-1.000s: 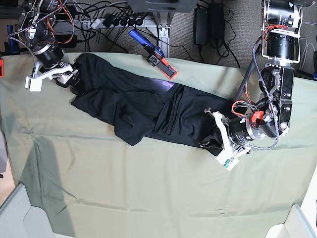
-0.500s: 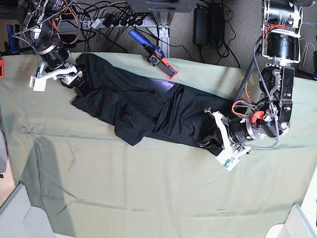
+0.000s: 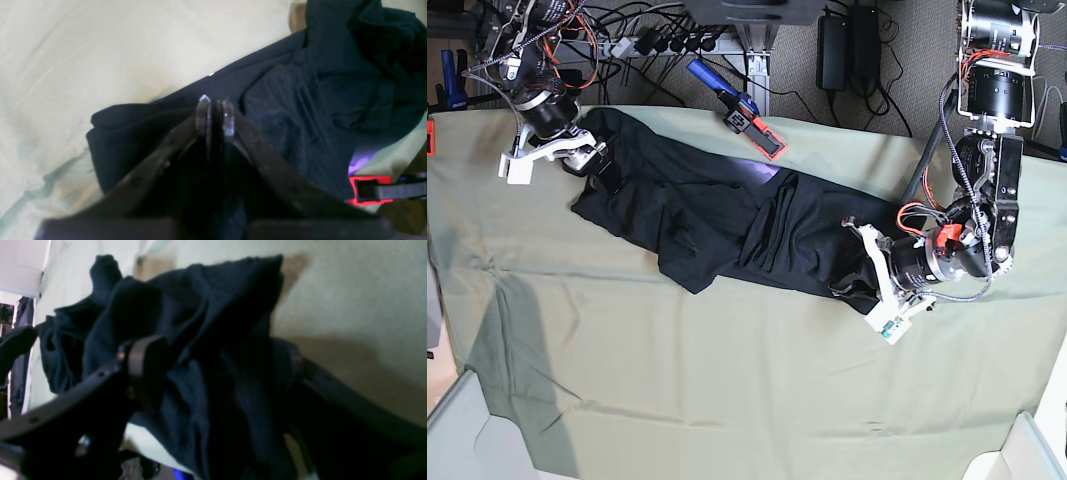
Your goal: Fold the T-shirt properly
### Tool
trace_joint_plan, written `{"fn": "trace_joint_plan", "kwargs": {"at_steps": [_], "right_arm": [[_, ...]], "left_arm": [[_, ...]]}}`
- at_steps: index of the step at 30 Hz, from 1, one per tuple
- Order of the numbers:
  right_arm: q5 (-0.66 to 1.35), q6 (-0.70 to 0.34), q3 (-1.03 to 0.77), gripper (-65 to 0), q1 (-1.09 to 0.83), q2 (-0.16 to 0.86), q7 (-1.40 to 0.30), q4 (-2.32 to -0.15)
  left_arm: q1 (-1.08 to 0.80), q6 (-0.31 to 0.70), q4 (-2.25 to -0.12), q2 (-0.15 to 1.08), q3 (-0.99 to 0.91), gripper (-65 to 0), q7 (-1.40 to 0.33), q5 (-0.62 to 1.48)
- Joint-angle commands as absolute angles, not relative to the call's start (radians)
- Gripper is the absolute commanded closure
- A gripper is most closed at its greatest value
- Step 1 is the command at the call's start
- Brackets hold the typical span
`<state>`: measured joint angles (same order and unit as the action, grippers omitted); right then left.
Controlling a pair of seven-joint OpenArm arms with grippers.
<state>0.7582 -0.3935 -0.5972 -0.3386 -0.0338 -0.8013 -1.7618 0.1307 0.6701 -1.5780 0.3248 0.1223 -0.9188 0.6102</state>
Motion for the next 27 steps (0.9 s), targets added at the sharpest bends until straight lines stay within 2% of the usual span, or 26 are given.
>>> {"fn": "trace_joint_plan", "kwargs": {"at_steps": [1,5,11,16,27], "right_arm": [[0.762,-0.412,-0.601,-44.3,-0.339,-0.028,-0.782,-1.776],[0.709,-0.341,-0.601,-44.3,-0.339,-0.029,-0.781,-1.776],[0.698,-0.335,-0.6,-44.3,-0.339,-0.033,-0.78,-1.776],[0.664,-0.283,-0.591,-44.3,-0.339,-0.051,-0.774,-1.776],[0.653,-0.284,-0.487,-44.3,-0.339,-0.068,-0.768,-1.776]], "left_arm": [[0.152,0.666,-1.595,0.333,0.117,-7.5,-0.895,0.624],[0.152,0.666,-1.595,0.332,0.117,-7.5,-0.895,0.624],[0.152,0.666,-1.595,0.332,0.117,-7.5,-0.895,0.625],[0.152,0.666,-1.595,0.332,0.117,-7.5,-0.894,0.625],[0.152,0.665,-1.595,0.333,0.117,-7.5,-0.896,0.636]]}}
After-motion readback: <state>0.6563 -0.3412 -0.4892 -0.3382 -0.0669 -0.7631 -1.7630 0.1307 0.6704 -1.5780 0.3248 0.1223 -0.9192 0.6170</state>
